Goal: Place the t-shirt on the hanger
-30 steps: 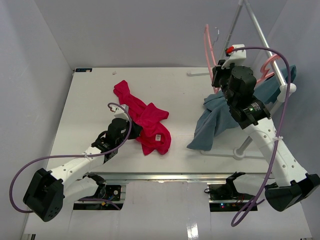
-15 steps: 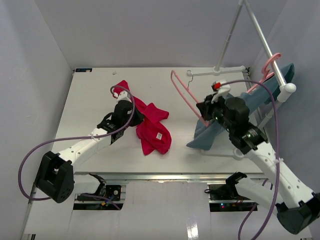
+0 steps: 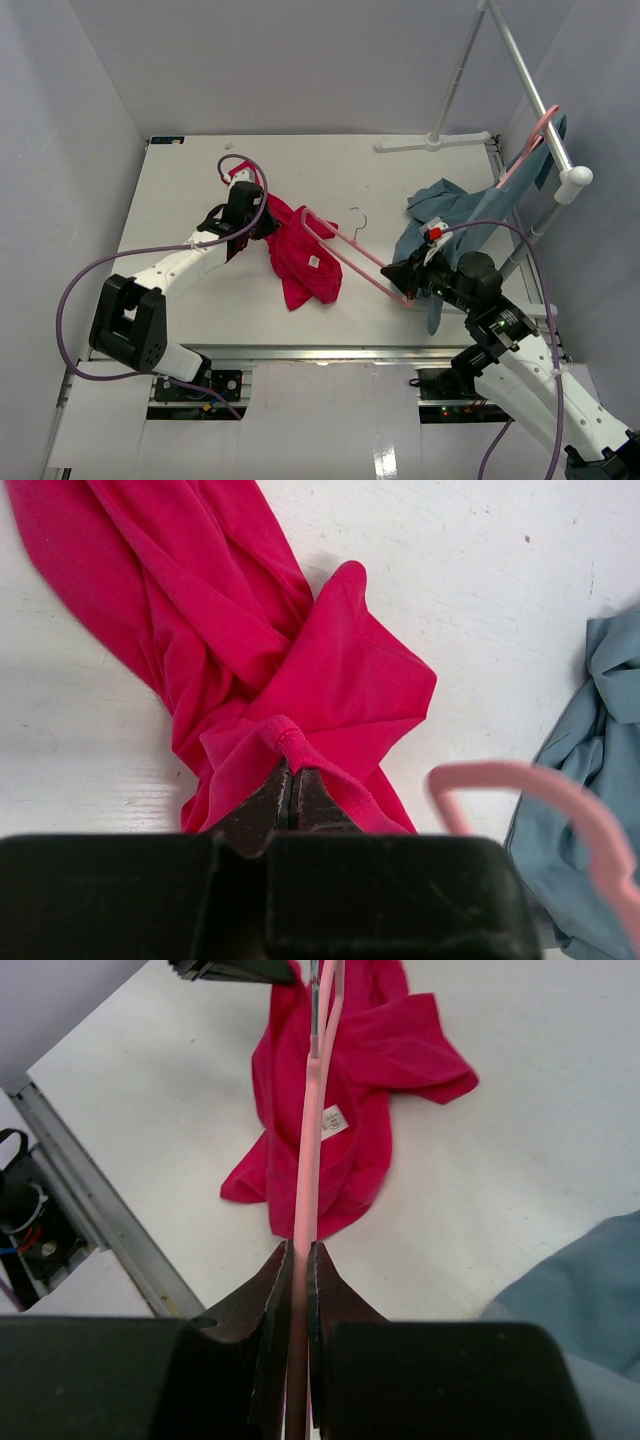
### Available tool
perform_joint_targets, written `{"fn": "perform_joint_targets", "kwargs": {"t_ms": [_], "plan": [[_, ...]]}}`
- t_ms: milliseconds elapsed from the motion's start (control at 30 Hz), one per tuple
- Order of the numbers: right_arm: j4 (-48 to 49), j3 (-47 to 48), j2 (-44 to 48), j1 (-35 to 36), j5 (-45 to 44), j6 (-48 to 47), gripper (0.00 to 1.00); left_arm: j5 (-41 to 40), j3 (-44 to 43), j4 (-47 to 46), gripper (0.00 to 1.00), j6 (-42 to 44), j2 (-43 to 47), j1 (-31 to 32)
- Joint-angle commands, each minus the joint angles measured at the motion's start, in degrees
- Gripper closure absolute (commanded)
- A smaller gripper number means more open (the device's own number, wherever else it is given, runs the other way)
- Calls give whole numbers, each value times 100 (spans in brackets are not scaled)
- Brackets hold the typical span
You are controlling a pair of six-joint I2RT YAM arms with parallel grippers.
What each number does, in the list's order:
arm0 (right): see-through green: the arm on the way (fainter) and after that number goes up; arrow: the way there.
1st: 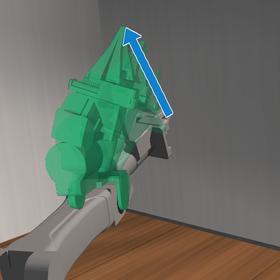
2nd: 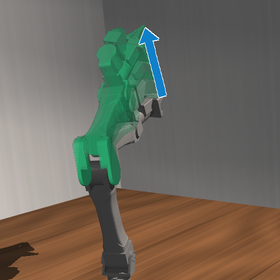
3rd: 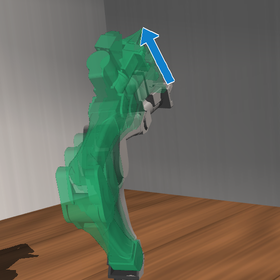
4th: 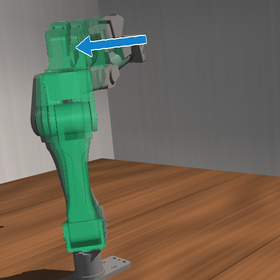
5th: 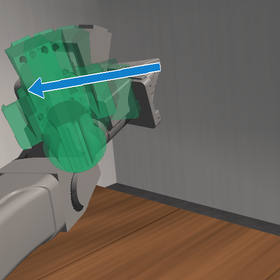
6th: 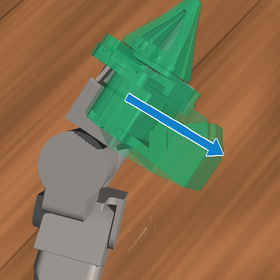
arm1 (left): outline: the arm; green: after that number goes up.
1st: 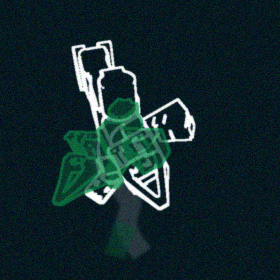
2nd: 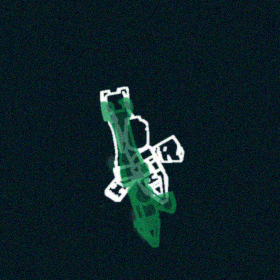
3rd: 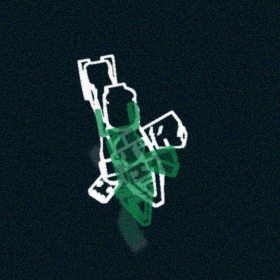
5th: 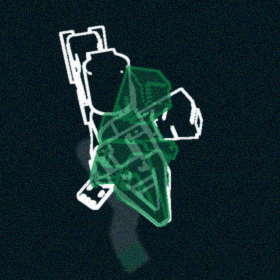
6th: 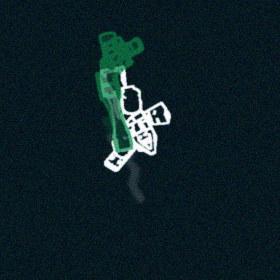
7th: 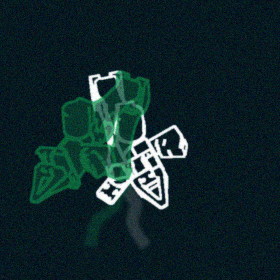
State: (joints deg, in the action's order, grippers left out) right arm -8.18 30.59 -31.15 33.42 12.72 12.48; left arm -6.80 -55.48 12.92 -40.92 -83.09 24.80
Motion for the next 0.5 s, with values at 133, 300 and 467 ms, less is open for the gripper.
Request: {"fn": "perform_joint_targets", "kwargs": {"t_ms": [133,300,467], "plan": [[651,32,-267,99,1100,57,92,186,-103,70,100,125,214,-30],[747,-66,-348,231,1096,57,92,255,-36,70,100,128,326,-28],[748,-73,-396,290,1025,-6,92,437,-72,79,100,133,403,-28]]}}
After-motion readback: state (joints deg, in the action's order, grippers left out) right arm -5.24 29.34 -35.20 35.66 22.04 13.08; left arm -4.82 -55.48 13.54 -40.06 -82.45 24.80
